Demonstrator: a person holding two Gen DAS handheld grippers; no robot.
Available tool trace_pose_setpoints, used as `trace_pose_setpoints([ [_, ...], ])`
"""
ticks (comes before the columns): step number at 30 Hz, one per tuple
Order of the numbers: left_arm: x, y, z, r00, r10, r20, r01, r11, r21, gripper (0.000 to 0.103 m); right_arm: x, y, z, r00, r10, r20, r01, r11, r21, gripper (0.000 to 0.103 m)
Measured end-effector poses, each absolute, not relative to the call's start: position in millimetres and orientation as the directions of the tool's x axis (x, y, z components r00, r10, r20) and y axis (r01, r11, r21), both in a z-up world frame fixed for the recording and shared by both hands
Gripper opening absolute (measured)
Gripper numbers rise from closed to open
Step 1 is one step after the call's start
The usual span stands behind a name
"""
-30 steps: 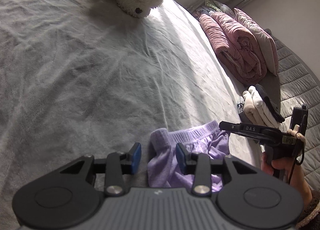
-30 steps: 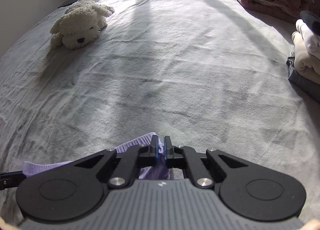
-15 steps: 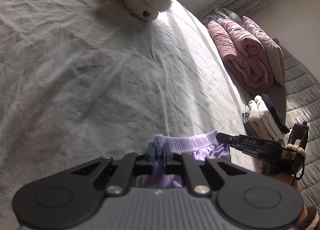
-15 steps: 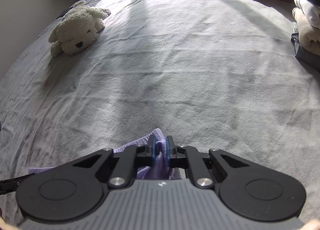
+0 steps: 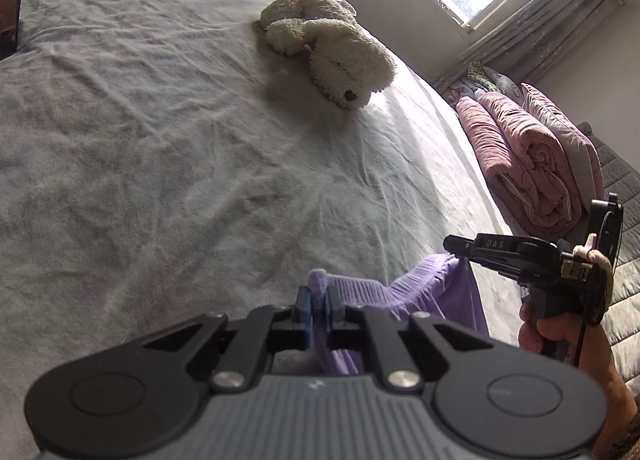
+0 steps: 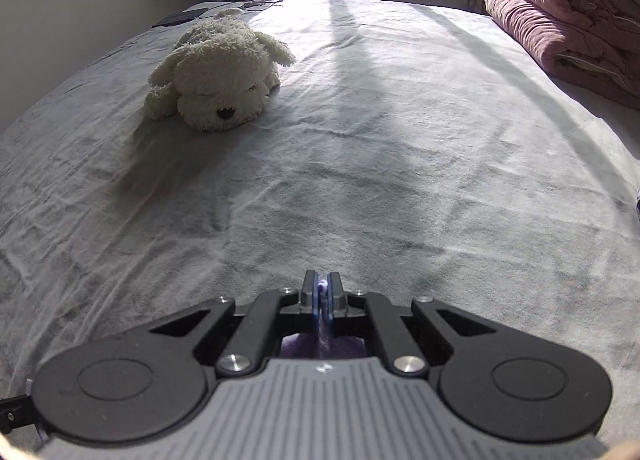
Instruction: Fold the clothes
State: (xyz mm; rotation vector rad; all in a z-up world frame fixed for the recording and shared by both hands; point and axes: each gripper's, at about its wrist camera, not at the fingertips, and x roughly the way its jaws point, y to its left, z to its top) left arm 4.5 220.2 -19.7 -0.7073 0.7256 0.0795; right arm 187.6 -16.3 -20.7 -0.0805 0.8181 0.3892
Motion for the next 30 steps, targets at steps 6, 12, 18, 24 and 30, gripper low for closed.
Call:
trace_pose_setpoints([
  [6,-10,247,1,0.793,-0.044,-0.607,-0.359,0.772,-0.525,0.006,194,35,-1,0.622,0.372,-0.689,-0.439,0.894,0.087,0.005],
  [12,-24,289,12,0.786,0.077,-0.614,-0.470,0.719,-0.512,0.006,198,98,11,0.606,0.442,-0.662,-0.521,0.849,0.089,0.005],
  [18,-40,327,18,0.768,0.189,-0.612,-0.562,0.658,-0.501,0.006,201,162,12,0.554,0.511,-0.657,-0.605,0.789,0.104,0.005],
  [24,-52,358,20,0.733,0.288,-0.616,-0.642,0.593,-0.486,0.006,203,211,9,0.496,0.576,-0.650,-0.673,0.728,0.131,0.005],
  [30,-54,370,12,0.699,0.297,-0.650,-0.679,0.561,-0.474,0.006,202,239,-7,0.464,0.584,-0.665,-0.690,0.710,0.142,0.005],
])
